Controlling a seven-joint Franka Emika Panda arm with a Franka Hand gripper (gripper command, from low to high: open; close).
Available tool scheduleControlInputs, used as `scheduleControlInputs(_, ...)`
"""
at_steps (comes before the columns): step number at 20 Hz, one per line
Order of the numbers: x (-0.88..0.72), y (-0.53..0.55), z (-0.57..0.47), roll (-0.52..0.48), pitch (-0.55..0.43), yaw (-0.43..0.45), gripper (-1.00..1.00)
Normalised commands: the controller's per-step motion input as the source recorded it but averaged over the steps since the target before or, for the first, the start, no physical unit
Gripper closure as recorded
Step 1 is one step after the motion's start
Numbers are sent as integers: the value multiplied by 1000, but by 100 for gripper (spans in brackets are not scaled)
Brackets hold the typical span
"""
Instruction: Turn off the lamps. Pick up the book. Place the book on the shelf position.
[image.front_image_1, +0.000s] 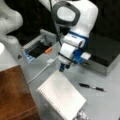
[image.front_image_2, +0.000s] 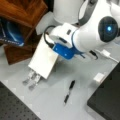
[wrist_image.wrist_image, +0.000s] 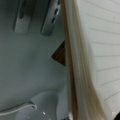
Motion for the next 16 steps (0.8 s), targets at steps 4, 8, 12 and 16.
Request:
scheduleControlInputs(4, -16, -23, -212, -597, -73, 101, -100)
scheduleControlInputs(8, 1, 28, -187, -575, -5, 107, -100)
scheduleControlInputs(12, 64, 95, -131, -460, 49, 63, -100)
scheduleControlInputs(16, 120, 147, -117, -428, 35, 2, -100)
